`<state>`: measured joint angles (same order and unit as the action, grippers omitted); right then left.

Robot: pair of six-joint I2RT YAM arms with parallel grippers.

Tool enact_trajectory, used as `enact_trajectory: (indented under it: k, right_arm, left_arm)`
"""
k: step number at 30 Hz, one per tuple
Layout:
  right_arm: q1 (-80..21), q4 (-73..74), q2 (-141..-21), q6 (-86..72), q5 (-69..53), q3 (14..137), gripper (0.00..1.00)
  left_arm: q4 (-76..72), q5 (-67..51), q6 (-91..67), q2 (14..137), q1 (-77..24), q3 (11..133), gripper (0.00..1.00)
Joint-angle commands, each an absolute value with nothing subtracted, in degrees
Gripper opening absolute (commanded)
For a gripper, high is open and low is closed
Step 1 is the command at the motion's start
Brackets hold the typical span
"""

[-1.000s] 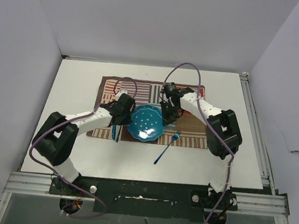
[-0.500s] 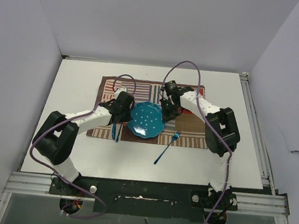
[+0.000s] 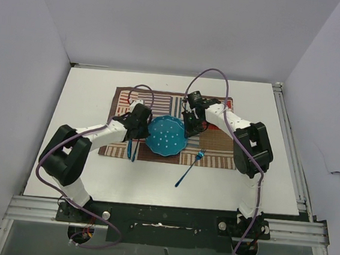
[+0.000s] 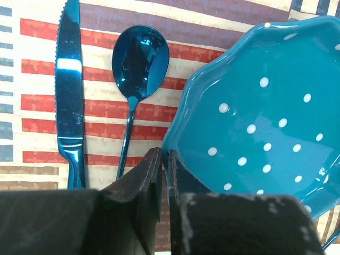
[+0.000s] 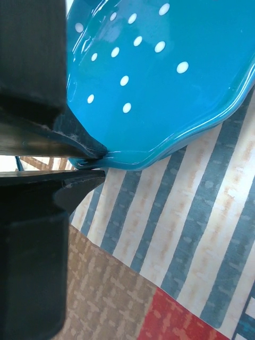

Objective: Set the dinner table for one person
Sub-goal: Place the plate on the napkin.

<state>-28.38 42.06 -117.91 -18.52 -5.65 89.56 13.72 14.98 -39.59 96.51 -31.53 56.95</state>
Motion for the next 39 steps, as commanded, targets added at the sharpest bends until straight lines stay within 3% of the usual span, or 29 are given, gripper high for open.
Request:
enact_trajectory:
  k: [1,5,11,14,18,20,22,24,25,28,29,32,39]
  right_arm:
    - [-26.92,39.15,-116.7,-17.19,0.62,91.2,0.07]
    - [-26.94,39.86,-117.29,-16.13,0.53,91.8,0.15]
    - [-26.84,39.85,-117.67,-15.86,-0.04,91.74,0.18]
    - [-26.91,39.01,-116.47,-15.7,-0.37,90.94,0.3]
    - [-27.09,39.56,-114.41,-15.08,-0.78,91.22,0.36]
    - [-27.59,39.55,-112.13,-14.69,-0.53,91.08,0.46]
    - [-28.09,38.74,-108.9,-14.38,0.01,90.26,0.74]
    - [-27.75,36.08,-104.61,-13.98,-1.69,88.41,0.87]
    - [-26.99,34.35,-102.49,-14.46,-3.72,87.1,0.87]
    - [-22.73,29.57,-97.11,-16.93,-9.56,83.15,0.63]
    - [-21.86,30.21,-96.36,-17.18,-8.67,83.3,0.65]
    - [-20.83,34.55,-96.61,-16.03,-2.03,84.53,0.85]
    - [-18.7,34.57,-99.8,-14.76,0.27,84.46,0.96]
  left_arm:
    - [11.41,15.11,-37.15,95.76,-30.75,57.34,0.1]
    - [9.78,13.71,-37.2,95.07,-30.65,56.32,0.19]
    - [9.65,13.18,-37.05,93.79,-30.63,56.04,0.2]
    - [9.6,13.51,-37.17,91.91,-30.7,55.37,0.2]
    - [9.61,13.49,-37.39,88.92,-30.75,54.5,0.2]
    - [10.24,13.47,-37.5,87.8,-30.83,54.45,0.2]
    - [10.37,13.03,-37.51,86.73,-30.87,54.2,0.21]
    - [10.26,12.68,-37.52,85.89,-30.93,53.8,0.23]
    - [9.97,12.67,-37.53,85.54,-30.93,53.51,0.23]
    - [9.67,12.72,-37.52,84.55,-31.01,52.47,0.23]
    - [9.72,12.85,-37.53,84.24,-30.98,52.28,0.23]
    - [9.84,13.04,-37.44,83.5,-31.01,51.82,0.23]
    - [10.61,13.06,-37.35,82.84,-30.98,51.61,0.23]
